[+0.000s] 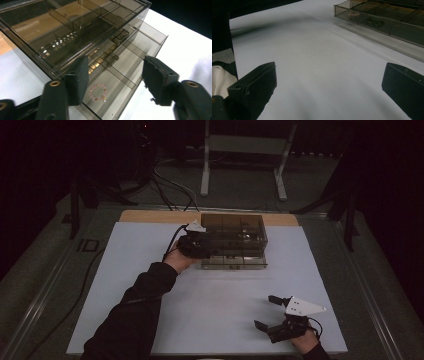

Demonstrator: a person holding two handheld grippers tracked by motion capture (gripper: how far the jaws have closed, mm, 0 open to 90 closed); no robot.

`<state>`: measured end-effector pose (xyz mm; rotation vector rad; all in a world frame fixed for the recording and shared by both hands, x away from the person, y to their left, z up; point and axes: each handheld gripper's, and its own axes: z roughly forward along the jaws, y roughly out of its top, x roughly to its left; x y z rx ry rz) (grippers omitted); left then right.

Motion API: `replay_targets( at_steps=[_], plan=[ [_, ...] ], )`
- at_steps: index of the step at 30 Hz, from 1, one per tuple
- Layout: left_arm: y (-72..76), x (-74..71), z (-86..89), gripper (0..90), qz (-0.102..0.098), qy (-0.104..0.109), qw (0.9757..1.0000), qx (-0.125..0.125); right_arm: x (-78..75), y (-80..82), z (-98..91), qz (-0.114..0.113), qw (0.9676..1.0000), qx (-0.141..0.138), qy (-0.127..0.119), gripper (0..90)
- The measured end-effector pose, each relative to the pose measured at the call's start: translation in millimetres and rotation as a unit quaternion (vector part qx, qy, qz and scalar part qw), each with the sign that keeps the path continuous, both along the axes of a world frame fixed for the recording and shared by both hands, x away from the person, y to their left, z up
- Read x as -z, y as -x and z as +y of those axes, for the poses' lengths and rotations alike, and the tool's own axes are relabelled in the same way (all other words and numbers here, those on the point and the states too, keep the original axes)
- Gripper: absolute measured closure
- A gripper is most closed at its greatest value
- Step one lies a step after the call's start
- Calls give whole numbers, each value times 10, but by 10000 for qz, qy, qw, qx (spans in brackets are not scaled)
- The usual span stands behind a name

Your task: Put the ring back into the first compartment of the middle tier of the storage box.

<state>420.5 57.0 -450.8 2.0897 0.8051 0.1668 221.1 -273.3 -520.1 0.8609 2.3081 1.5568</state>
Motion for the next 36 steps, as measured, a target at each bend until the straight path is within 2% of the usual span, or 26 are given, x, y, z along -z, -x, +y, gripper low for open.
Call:
replay_targets(
  at_steps=[4,8,9,10,11,12,13,14,15,17,19,21,25,29,30,36],
  plan=[
    [26,-37,2,328,7,30,10000,38,3,-1,1,15,10000,-4,4,0],
    [47,-81,16,213,67,100,9999,-15,4,-2,4,23,10000,6,3,0],
    [56,-105,38,180,159,187,9996,119,2,0,5,18,10000,4,6,0],
    [56,-105,38,127,159,187,9996,119,2,0,5,18,10000,4,6,0],
    [56,-105,38,127,159,187,9996,119,1,1,6,15,10000,5,13,0],
    [88,-148,70,100,159,319,9992,188,0,3,6,14,10000,8,13,0],
    [88,-148,70,89,159,319,9992,188,0,3,6,14,10000,8,13,0],
    [103,-163,82,47,196,336,9985,378,2,2,6,20,10000,7,13,0],
    [103,-163,82,14,196,336,9985,378,2,2,6,20,10000,7,13,0],
    [126,-182,90,14,135,289,9985,447,2,1,8,20,10000,2,14,0],
    [139,-185,94,8,80,330,9981,508,1,2,8,16,10000,6,22,0],
    [144,-185,105,8,1,308,9983,492,0,1,5,15,10000,10,19,0],
    [148,-167,118,8,-12,376,9978,540,3,0,9,19,10000,-2,30,0],
    [164,-136,119,8,51,271,9969,732,2,-1,1,13,10000,17,20,0],
    [172,-135,124,8,15,238,9968,761,2,-4,0,12,10000,17,11,0],
    [185,-138,142,8,42,222,9957,894,11,-4,9,24,10000,-1,48,0]
  ],
)
